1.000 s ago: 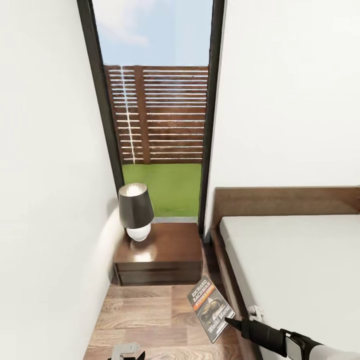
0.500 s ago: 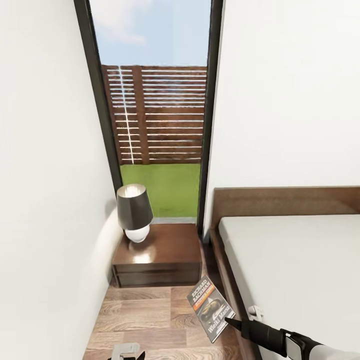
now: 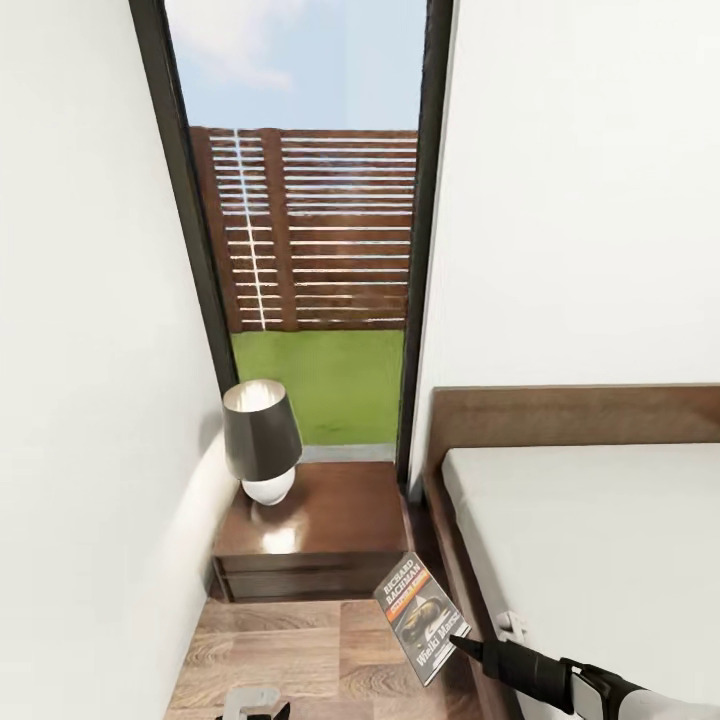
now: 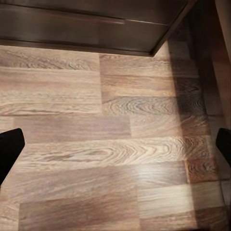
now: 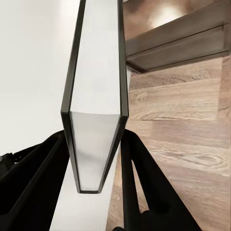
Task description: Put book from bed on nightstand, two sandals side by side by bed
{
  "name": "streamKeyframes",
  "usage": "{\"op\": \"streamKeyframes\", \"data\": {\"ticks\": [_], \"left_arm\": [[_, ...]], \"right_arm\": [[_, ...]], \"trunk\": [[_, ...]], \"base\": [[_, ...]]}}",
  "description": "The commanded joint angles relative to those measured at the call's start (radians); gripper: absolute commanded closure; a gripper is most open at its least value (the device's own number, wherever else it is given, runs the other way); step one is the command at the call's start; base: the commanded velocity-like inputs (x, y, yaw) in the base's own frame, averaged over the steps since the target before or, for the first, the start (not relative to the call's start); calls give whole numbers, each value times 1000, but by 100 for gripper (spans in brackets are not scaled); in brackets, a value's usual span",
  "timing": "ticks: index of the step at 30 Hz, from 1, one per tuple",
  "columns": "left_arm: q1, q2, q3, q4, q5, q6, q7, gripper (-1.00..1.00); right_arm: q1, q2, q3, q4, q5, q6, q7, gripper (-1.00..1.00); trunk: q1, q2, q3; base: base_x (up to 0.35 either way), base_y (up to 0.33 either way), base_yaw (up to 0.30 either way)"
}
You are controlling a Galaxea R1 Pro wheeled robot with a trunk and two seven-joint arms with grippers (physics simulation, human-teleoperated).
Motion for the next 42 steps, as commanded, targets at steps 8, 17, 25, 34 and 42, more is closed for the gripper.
{"op": "streamKeyframes", "data": {"ticks": [8,17,25,34,42], "left_arm": [[-1,0,8,1,-5,-2,-4,-100],[-1,0,8,1,-5,-2,-4,-100],[-1,0,8,1,-5,-2,-4,-100],[-1,0,9,1,-5,-2,-4,-100],[-1,0,8,1,-5,-2,-4,-100]], "right_arm": [[-2,0,4,3,-10,2,5,100],[-2,0,4,3,-10,2,5,100],[-2,0,4,3,-10,2,6,100],[-2,0,4,2,-10,2,6,100],[-2,0,4,2,-10,2,5,100]], "trunk": [[1,-2,-2],[1,-2,-2],[1,-2,-2],[1,-2,-2],[1,-2,-2]], "base": [[308,0,0],[291,0,0],[281,0,0],[98,0,124],[2,0,27]]}}
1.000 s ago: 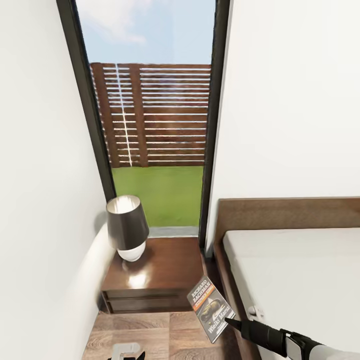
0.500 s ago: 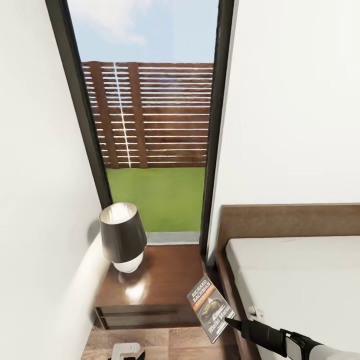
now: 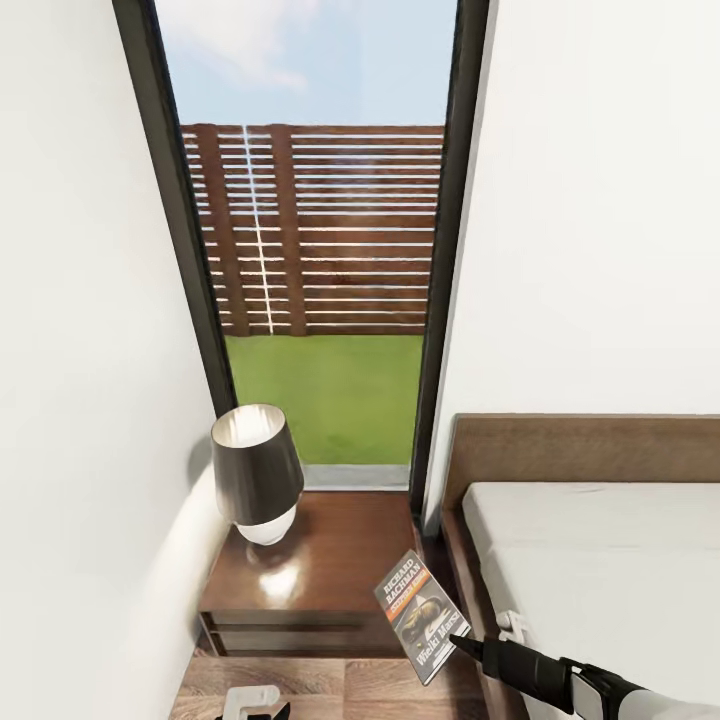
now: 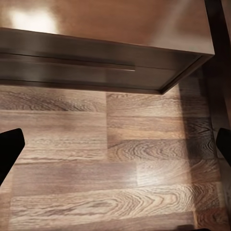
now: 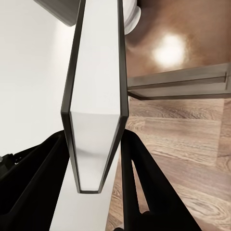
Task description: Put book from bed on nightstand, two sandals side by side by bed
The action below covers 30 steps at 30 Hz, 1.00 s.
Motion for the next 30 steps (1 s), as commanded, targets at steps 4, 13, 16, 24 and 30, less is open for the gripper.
{"op": "streamKeyframes", "data": {"ticks": [4,13,16,24,30], "left_arm": [[-1,0,9,1,-6,-4,-5,-100],[-2,45,16,-9,-6,4,-433,-100],[-8,86,19,-12,-3,45,-585,-100],[-17,154,20,-305,131,369,-899,-100],[-18,222,21,-559,212,647,-1093,-100]], "right_arm": [[-2,0,8,3,-11,2,5,100],[-2,-2,8,3,-11,2,6,100],[-2,-2,8,3,-11,2,6,100],[-2,-3,7,3,-11,2,5,100],[-2,-3,7,3,-11,2,4,100]], "trunk": [[0,-2,-2],[0,-2,-2],[0,-2,-2],[0,-2,-2],[0,-2,-2]], "base": [[0,0,0],[0,0,0],[0,0,0],[0,0,0],[0,0,0]]}}
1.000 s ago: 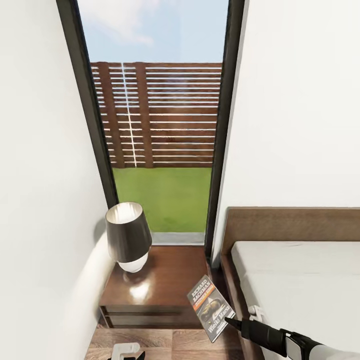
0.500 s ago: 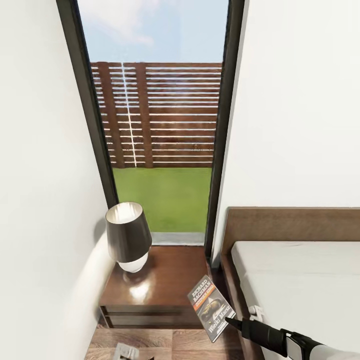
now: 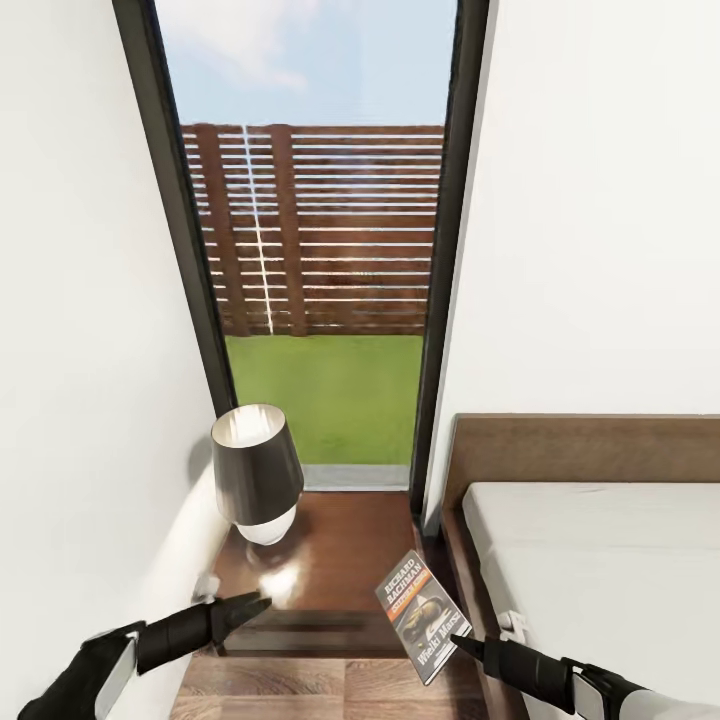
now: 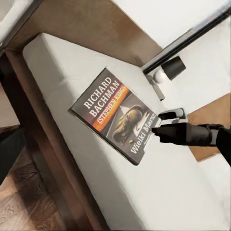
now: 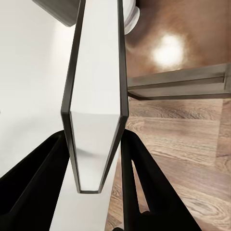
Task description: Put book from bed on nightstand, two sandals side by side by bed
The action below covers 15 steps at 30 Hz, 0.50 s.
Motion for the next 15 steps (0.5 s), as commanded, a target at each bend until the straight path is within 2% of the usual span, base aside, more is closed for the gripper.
{"op": "streamKeyframes", "data": {"ticks": [1,5,9,15], "left_arm": [[0,2,0,-19,5,37,-12,-100],[0,-1,-6,-53,9,95,-26,-100],[0,-41,-12,-58,5,102,-27,-100],[0,-51,-14,-59,4,103,-28,-100]], "right_arm": [[-2,0,7,3,-11,2,5,100],[-2,0,6,3,-13,5,11,100],[-2,-4,0,-7,-18,19,31,100],[-2,-6,-8,-18,-19,40,40,100]], "trunk": [[0,-2,-2],[0,-2,-2],[0,-2,-2],[0,-2,-2]], "base": [[0,0,0],[0,0,0],[0,0,0],[0,0,0]]}}
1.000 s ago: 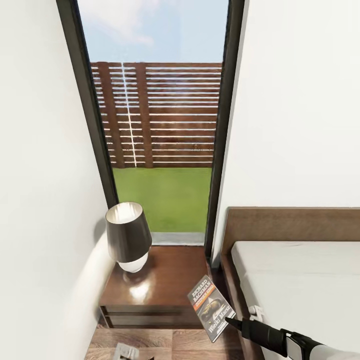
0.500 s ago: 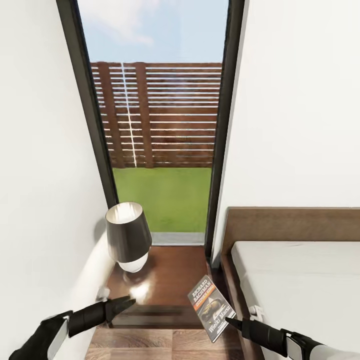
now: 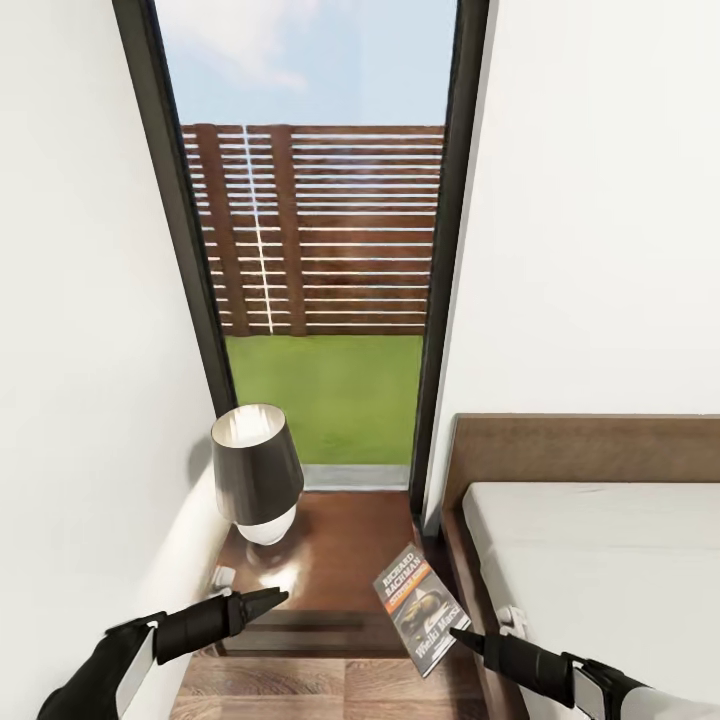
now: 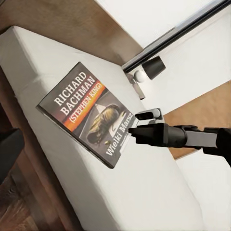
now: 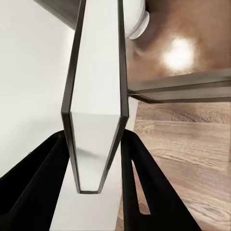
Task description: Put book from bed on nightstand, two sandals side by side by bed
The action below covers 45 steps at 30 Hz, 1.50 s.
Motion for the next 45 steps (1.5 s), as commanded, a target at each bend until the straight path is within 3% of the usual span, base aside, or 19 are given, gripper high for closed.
{"op": "streamKeyframes", "data": {"ticks": [1,5,7,9,10,14,16,19,26,29,30,35,45], "left_arm": [[-1,-1,0,0,2,10,-3,-100],[-1,-2,0,0,2,11,-4,-100],[-1,-3,0,0,2,12,-4,-100],[-1,-11,0,0,1,12,-4,-100],[-1,-15,0,0,1,11,-4,-100],[-1,-28,0,1,0,11,-4,-100],[0,-30,0,1,0,12,-4,-100],[1,-34,0,3,0,11,-3,-100],[1,-39,0,6,-1,10,-2,-100],[1,-39,-1,8,-1,9,-1,-100],[1,-47,-1,9,-1,9,-1,-100],[3,-60,-1,9,-1,9,1,-100],[5,-65,-1,9,-1,7,5,-100]], "right_arm": [[-2,0,5,-6,-11,25,6,100],[-4,0,4,-88,-12,129,6,100],[-4,3,3,-197,-12,254,0,100],[-4,4,1,-270,-9,325,-11,100],[-6,6,-1,-310,-10,357,-53,100],[-12,19,-4,-335,-19,375,-225,100],[-14,44,-4,-338,-50,376,-296,100],[-16,58,-5,-339,-109,376,-326,100],[-17,90,-5,-353,-139,374,-332,100],[-17,92,-5,-380,-163,379,-327,100],[-17,92,-5,-413,-252,382,-321,100],[-17,92,-5,-535,-366,402,-309,100],[-17,91,-5,-551,-395,416,-291,100]], "trunk": [[0,-2,-2],[0,-2,-2],[0,-2,-2],[0,-2,-2],[0,-2,-2],[0,-2,-2],[0,-2,-2],[0,-2,-2],[0,-2,-2],[0,-2,-2],[0,-2,-2],[0,-2,-2],[0,-2,-2]], "base": [[0,0,0],[0,0,0],[0,0,0],[0,0,0],[0,0,0],[0,0,0],[0,0,0],[0,0,0],[0,0,0],[0,0,0],[0,0,0],[0,0,0],[0,0,0]]}}
